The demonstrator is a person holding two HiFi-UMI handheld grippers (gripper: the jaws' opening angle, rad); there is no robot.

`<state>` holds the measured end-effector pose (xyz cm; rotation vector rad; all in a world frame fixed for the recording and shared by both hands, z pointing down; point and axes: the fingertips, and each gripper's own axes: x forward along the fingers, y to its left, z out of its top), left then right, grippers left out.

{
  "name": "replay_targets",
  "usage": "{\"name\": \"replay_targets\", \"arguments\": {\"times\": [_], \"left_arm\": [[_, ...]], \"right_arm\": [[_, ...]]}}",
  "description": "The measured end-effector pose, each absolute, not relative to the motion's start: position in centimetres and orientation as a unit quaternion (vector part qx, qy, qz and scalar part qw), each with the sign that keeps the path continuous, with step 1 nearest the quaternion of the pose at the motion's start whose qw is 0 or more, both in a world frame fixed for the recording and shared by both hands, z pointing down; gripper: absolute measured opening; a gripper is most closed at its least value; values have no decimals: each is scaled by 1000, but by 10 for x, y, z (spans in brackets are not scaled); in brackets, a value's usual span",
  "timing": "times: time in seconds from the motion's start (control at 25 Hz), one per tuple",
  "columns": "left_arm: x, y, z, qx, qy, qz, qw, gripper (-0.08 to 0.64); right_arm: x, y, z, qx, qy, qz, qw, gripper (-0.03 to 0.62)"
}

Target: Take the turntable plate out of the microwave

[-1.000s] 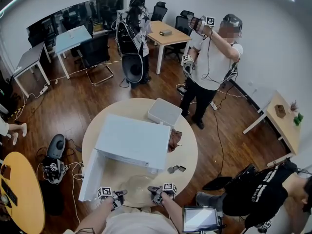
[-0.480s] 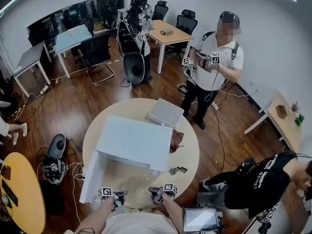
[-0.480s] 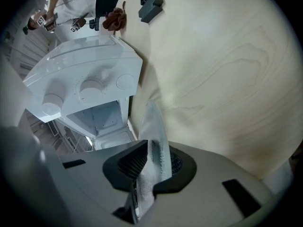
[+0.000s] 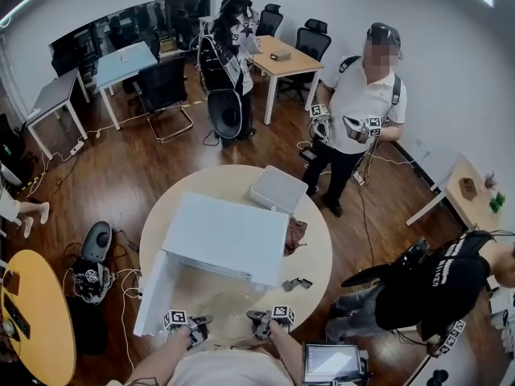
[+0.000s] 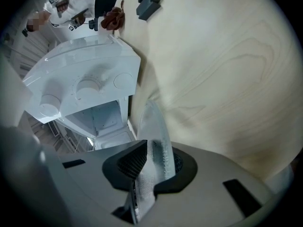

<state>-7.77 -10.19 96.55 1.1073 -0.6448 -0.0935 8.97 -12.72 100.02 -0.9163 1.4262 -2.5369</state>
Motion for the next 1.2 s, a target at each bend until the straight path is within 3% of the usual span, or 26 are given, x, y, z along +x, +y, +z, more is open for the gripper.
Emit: {"name": "replay_targets", "arguments": {"times": [0.44,0.84,1.2], "left_arm": [[-77,-109,958,488,-319,-81,809,34],[-75,-106,958,497,-331,-76,798,34],[-68,-106,951,506,-334,-87,791,34]], "right_arm": [[92,-126,1002,-301,468,-829,51,49],[90,-116,999,-304,464,-830,57,224],[95,-94,994,-308,450,-838,41,242]]}}
